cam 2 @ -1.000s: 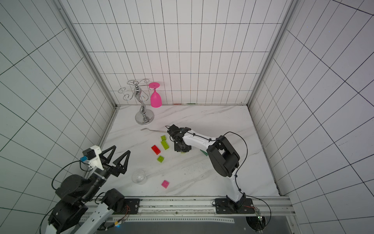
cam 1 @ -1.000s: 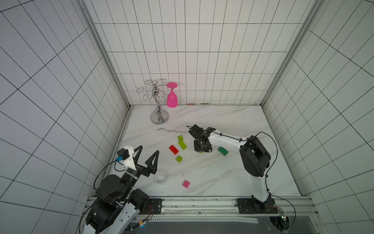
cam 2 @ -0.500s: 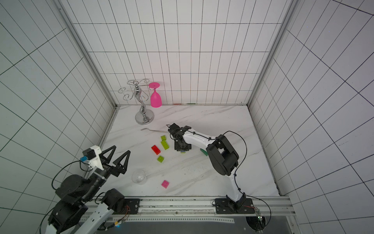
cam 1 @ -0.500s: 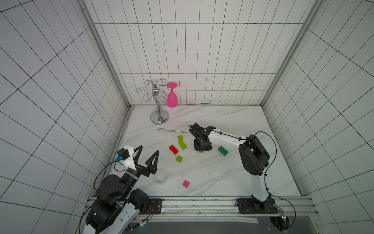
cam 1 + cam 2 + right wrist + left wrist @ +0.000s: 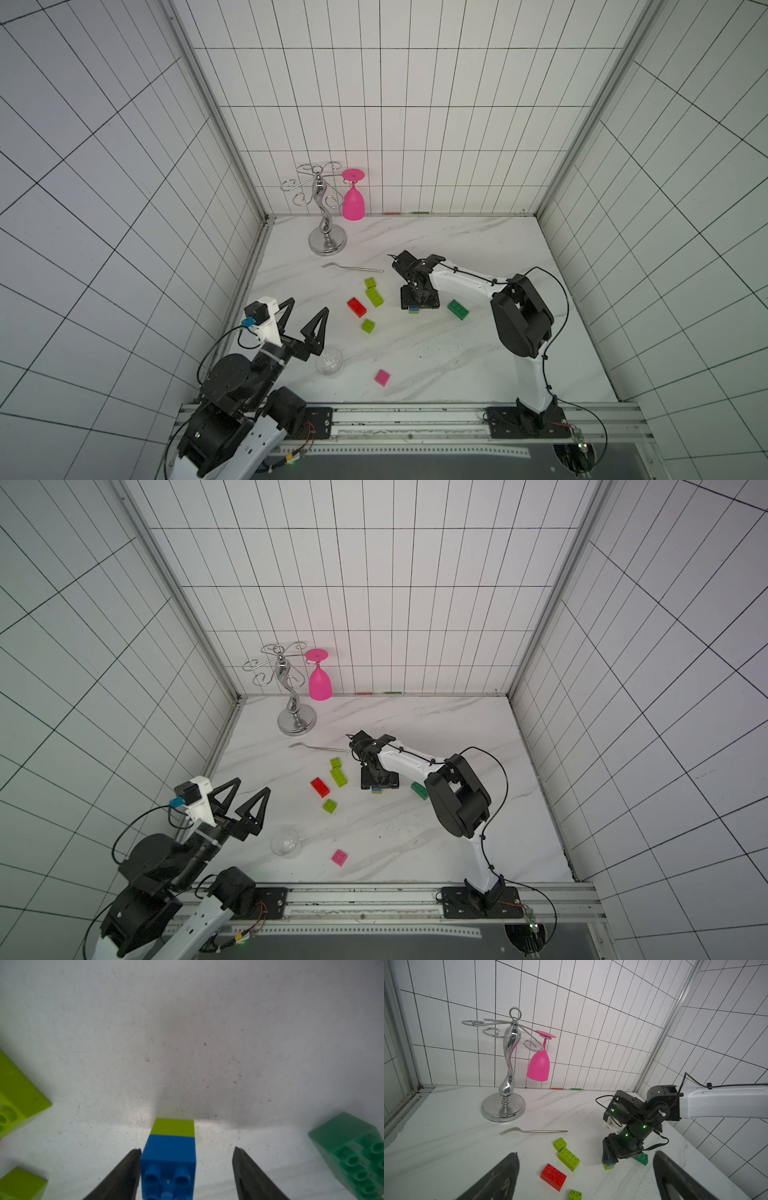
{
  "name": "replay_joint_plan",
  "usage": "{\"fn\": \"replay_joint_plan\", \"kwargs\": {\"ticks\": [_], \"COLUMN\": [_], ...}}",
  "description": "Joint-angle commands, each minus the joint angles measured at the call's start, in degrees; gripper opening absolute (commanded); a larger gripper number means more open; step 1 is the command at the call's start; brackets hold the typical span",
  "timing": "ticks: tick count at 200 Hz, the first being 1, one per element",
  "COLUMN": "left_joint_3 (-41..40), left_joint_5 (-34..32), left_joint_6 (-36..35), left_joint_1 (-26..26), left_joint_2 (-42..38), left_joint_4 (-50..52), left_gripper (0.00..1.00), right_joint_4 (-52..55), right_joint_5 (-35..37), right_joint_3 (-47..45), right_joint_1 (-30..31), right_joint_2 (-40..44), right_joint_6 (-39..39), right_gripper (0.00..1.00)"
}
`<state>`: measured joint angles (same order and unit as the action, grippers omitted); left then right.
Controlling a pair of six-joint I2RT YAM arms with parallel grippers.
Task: Assemble a spoon with lego
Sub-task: Assemble the lego brick with the lego brick.
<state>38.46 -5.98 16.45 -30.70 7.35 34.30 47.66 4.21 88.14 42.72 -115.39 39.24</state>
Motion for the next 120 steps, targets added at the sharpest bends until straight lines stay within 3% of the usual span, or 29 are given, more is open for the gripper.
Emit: {"fn": "replay_joint_plan", "kwargs": {"ticks": [1,37,50,74,92,120], "left_joint_3": [1.44,1.19,1.10,1.17,1.44,2.36], "left_joint_5": [0.39,5.04,7.07,12.35,14.95,17.71], "left_joint_6": [-0.58,-2.00,-2.57,-3.87,-4.27,-5.84], "left_joint_1": [-0.01,-0.16,-0.17,-0.61,-1.10,-4.43], "left_joint_2": [1.45,4.07,5.49,9.34,12.94,20.16], "left_joint_4": [0.85,0.59,0.32,-0.18,-0.20,1.25], "left_gripper": [0.99,0.99,0.99,0.95,0.93,0.89], "right_joint_4": [2.85,0.60,-0.82,-1.71,-0.03,1.99], "right_joint_5": [0.37,3.73,6.48,11.47,16.15,21.87], "right_joint_3": [1.55,-6.91,-11.53,-18.31,-21.69,-27.22], "right_joint_1": [-0.31,-0.24,-0.31,-0.32,-0.36,-0.40], "right_joint_2": [8.85,26.34,34.27,48.84,59.28,74.26], "right_joint_6": [-2.76,-10.04,-12.79,-16.38,-17.56,-17.89], "right_gripper": [0.79,0.80,0.88,0.92,1.00,0.99]}}
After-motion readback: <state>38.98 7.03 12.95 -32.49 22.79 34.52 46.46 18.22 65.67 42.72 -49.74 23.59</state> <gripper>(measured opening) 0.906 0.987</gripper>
